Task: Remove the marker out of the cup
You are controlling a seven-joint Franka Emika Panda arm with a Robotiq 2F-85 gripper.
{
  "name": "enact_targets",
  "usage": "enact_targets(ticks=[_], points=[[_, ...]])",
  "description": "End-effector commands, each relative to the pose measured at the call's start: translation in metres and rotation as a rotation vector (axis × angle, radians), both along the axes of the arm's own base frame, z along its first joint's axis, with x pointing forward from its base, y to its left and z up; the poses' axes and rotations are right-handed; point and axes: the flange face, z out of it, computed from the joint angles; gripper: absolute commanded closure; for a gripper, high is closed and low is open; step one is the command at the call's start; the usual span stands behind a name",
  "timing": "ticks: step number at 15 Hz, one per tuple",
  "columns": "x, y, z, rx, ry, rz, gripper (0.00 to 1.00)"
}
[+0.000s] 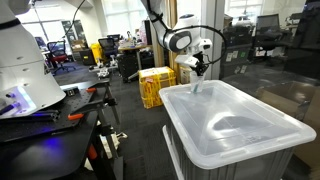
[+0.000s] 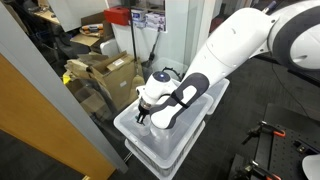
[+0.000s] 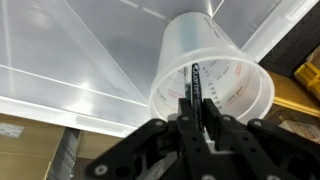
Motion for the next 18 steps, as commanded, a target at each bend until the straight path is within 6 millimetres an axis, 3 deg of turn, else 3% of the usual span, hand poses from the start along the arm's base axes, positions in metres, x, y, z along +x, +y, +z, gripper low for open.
enact_targets(ticks=[1, 9, 18], points=[[-0.006, 0.007, 0.015, -0.038, -0.008, -0.02, 0.95], [-0.009, 0.017, 0.029, -0.104, -0.041, -0.034, 0.95], [-0.017, 0.024, 0.059, -0.151, -0.097, -0.04, 0.95]])
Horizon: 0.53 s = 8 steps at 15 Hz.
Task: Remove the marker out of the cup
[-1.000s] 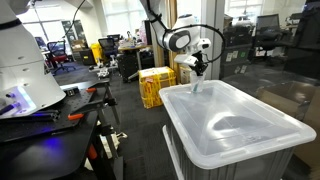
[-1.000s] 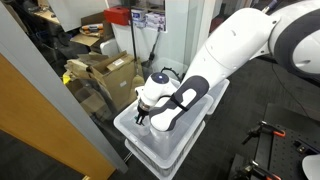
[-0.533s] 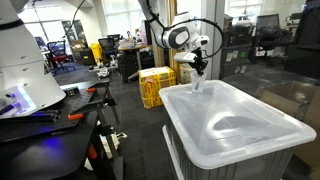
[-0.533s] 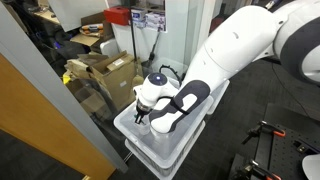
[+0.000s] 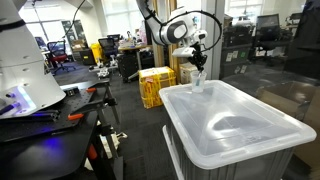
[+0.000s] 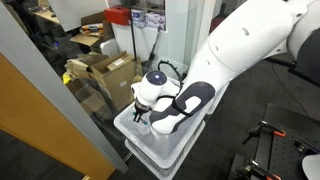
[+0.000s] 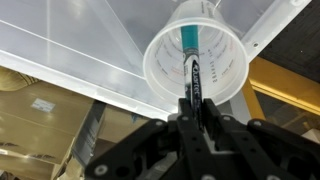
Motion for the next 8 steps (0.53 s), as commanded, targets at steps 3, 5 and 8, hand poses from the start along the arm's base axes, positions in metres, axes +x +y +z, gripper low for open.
enact_targets(ticks=[3, 5, 8], points=[[-0.015, -0.003, 0.032, -0.016, -0.064, -0.019, 0.95], [-0.02, -0.002, 0.041, -0.01, -0.091, -0.019, 0.95], [-0.029, -0.001, 0.052, 0.004, -0.128, -0.012, 0.95]])
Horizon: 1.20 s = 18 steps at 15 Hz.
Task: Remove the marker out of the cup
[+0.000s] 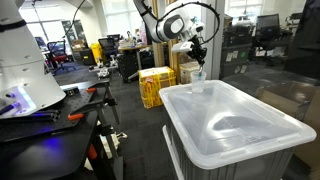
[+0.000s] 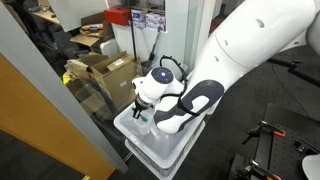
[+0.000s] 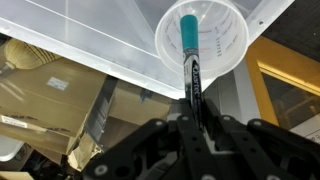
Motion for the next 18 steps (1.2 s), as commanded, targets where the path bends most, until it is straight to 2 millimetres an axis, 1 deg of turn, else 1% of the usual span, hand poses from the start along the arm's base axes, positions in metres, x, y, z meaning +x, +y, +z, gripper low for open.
enact_targets(ticks=[1, 4, 7, 10, 14, 15, 18], points=[[-0.021, 0.001, 0.025, 0.021, -0.043, 0.001, 0.95], [-0.031, -0.001, 0.038, 0.026, -0.09, -0.007, 0.95], [-0.042, -0.01, 0.055, 0.015, -0.15, -0.027, 0.95], [-0.054, -0.025, 0.07, 0.0, -0.213, -0.08, 0.95], [-0.071, -0.052, 0.078, -0.011, -0.266, -0.179, 0.95], [-0.063, -0.052, 0.089, -0.009, -0.265, -0.204, 0.95], [-0.065, -0.073, 0.095, -0.022, -0.289, -0.292, 0.95]])
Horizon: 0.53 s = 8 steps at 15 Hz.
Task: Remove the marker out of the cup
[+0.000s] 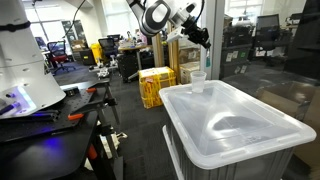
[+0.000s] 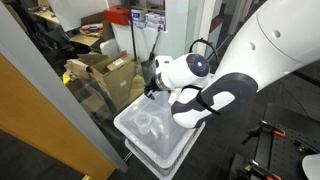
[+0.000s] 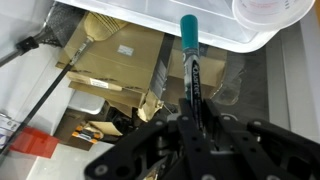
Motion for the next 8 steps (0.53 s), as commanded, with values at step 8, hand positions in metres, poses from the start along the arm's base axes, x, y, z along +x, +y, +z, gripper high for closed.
enact_targets(ticks=[8], points=[[-0.019, -0.064, 0.021, 0.075, -0.046, -0.269, 0.95]])
